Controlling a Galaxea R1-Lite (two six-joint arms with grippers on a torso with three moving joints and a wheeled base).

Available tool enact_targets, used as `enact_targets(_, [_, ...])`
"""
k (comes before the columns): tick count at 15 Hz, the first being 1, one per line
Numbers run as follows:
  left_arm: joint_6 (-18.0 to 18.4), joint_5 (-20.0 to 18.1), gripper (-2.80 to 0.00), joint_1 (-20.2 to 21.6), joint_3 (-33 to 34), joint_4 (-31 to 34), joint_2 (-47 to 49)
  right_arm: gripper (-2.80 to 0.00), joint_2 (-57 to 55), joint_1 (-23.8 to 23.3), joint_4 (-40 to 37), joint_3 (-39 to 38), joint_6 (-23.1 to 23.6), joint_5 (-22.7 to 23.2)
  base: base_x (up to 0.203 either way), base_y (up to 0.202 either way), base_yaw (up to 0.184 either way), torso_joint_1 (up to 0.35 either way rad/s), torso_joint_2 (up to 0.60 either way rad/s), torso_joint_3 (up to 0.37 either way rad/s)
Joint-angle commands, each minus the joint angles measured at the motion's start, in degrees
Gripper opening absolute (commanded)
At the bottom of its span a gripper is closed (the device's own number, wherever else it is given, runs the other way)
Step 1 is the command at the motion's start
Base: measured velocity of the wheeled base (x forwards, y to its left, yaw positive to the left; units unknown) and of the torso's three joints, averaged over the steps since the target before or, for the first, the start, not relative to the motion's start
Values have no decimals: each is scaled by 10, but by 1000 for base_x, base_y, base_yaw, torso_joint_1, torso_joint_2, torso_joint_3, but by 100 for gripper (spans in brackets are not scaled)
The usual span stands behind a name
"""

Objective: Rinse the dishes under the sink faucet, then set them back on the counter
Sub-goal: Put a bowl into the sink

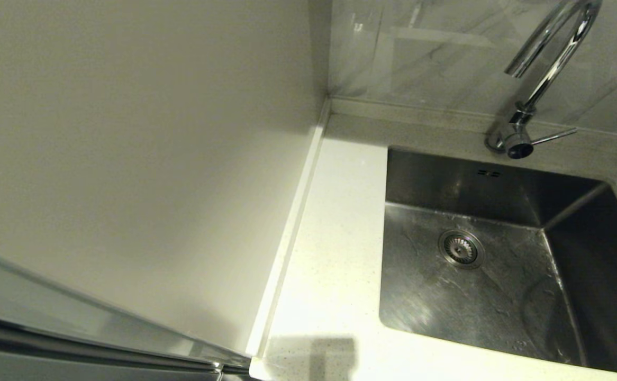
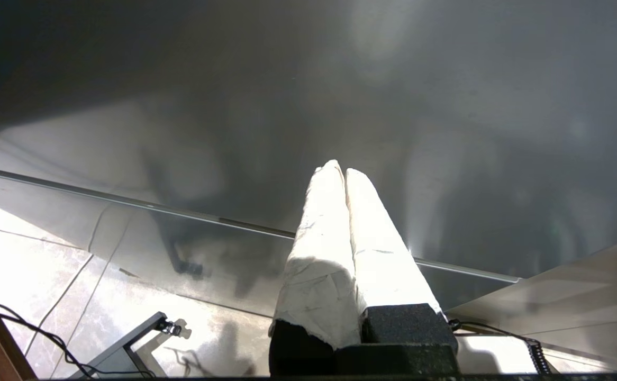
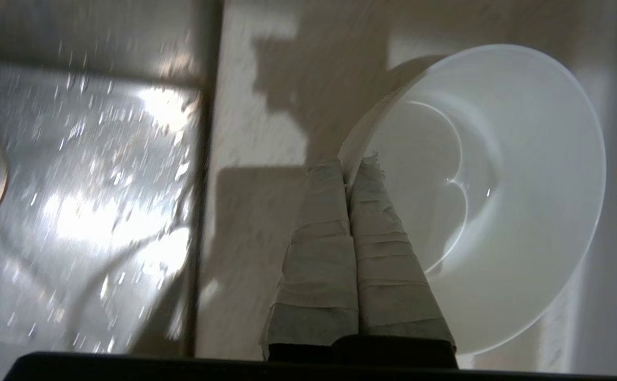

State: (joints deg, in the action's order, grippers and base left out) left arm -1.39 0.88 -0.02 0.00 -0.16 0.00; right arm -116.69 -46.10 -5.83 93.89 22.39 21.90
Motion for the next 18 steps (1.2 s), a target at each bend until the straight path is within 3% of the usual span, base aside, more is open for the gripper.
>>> enact_targets(1, [0, 0, -280, 0, 0, 0, -2, -280, 25, 3, 100, -49, -21, 1, 0, 0, 0, 0, 0, 0])
enact_targets(4, [0, 0, -280, 0, 0, 0, -2, -280, 87, 16, 207, -140, -50, 1, 0, 0, 0, 0, 0, 0])
enact_targets(6, [0, 0, -280, 0, 0, 0, -2, -280, 138, 34, 210, -181, -52, 8, 0, 0, 0, 0, 0, 0])
enact_targets(9, [0, 0, -280, 0, 0, 0, -2, -280, 233, 103, 204, -275, -50, 9, 0, 0, 0, 0, 0, 0])
enact_targets(11, [0, 0, -280, 0, 0, 0, -2, -280, 298, 163, 169, -331, -49, 8, 0, 0, 0, 0, 0, 0])
enact_targets(14, [0, 0, -280, 0, 0, 0, -2, -280, 344, 235, 41, -378, -30, -5, 0, 0, 0, 0, 0, 0])
enact_targets(18, [0, 0, -280, 0, 0, 0, -2, -280, 289, 262, 5, -405, 39, -51, 0, 0, 0, 0, 0, 0])
